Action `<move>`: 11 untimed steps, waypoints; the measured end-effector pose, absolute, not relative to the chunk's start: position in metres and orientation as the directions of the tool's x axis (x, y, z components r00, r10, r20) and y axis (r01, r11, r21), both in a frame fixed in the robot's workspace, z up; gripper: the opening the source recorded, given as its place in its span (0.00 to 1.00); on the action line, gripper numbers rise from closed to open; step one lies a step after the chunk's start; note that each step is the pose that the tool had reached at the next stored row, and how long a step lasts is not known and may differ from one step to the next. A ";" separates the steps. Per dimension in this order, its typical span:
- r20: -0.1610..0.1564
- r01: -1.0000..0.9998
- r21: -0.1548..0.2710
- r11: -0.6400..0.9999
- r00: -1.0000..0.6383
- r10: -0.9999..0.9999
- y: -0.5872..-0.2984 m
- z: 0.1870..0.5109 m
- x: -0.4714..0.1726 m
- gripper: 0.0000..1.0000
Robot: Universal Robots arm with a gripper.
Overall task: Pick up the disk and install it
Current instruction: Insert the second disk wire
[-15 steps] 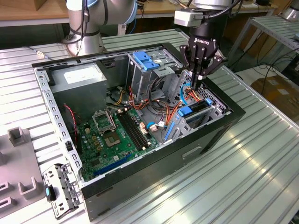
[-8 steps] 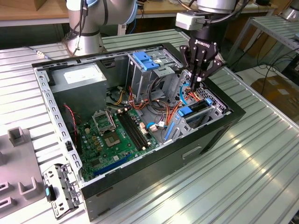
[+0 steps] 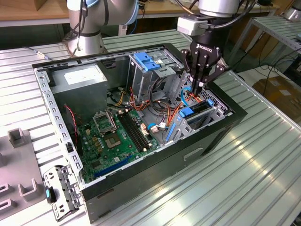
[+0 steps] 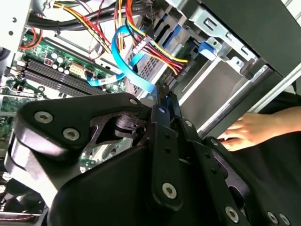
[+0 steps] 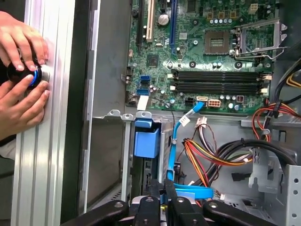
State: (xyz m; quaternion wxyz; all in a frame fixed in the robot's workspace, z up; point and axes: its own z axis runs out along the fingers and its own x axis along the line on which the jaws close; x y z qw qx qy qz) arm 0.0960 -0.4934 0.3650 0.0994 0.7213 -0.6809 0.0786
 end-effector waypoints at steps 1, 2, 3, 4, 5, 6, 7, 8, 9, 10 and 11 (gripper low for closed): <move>0.247 -0.998 0.036 -0.055 0.062 -0.967 -0.497 0.365 0.096 0.16; 0.245 -0.998 0.035 -0.056 0.063 -0.967 -0.499 0.365 0.096 0.16; 0.240 -0.998 0.034 -0.058 0.064 -0.969 -0.504 0.365 0.095 0.16; 0.222 -0.998 0.033 -0.059 0.065 -0.973 -0.511 0.364 0.095 0.16; 0.212 -0.998 0.031 -0.059 0.065 -0.975 -0.514 0.364 0.095 0.16; 0.202 -0.998 0.030 -0.060 0.064 -0.977 -0.517 0.364 0.095 0.16; 0.191 -0.998 0.028 -0.060 0.064 -0.979 -0.520 0.363 0.095 0.16; 0.182 -0.998 0.026 -0.060 0.064 -0.981 -0.521 0.363 0.095 0.16; 0.172 -0.998 0.018 -0.060 0.063 -0.983 -0.523 0.363 0.094 0.16; 0.167 -0.998 0.011 -0.061 0.062 -0.984 -0.523 0.363 0.093 0.16; 0.163 -0.998 0.003 -0.061 0.060 -0.985 -0.524 0.363 0.092 0.16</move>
